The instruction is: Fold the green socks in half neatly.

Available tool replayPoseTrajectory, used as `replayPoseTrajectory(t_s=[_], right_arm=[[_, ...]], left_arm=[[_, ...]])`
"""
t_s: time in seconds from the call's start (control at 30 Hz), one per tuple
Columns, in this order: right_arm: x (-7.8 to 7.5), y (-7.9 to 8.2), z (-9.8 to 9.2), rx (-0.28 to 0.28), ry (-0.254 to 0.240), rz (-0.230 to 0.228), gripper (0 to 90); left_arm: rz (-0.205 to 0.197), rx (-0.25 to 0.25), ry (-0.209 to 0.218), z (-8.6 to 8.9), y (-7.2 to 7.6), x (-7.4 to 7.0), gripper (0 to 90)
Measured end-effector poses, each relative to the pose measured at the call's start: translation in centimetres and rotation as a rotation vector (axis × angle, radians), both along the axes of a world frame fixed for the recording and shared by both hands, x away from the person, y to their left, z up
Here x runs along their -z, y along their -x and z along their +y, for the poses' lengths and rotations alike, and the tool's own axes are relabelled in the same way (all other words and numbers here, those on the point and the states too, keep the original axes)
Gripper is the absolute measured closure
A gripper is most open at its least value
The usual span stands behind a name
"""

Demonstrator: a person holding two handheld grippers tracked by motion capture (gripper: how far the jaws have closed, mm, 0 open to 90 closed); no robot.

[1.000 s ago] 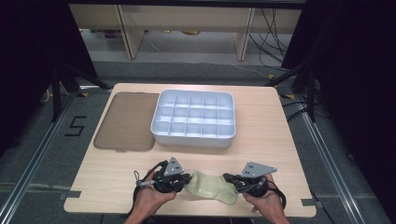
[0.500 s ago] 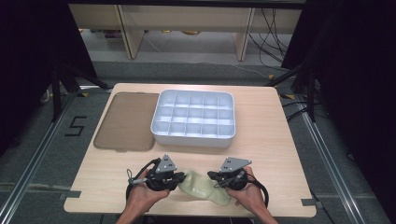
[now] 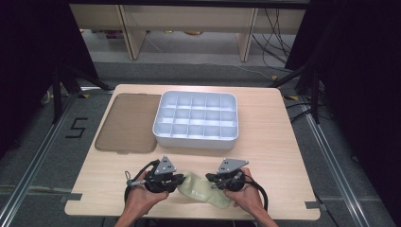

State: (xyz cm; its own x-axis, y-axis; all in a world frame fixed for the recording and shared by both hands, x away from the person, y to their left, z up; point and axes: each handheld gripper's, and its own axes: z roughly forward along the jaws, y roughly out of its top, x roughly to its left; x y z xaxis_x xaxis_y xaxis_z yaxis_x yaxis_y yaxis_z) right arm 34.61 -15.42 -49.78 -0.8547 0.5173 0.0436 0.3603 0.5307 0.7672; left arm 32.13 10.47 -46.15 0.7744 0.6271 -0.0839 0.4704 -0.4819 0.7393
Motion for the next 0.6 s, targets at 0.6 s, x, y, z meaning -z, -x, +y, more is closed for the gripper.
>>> replayPoseTrajectory(t_s=[0.6], right_arm=[[1.3,-0.9,2.1,-0.019,0.056,0.027,90.0]], left_arm=[[-0.022,0.018,-0.004,-0.7,0.3,-0.4,83.1]])
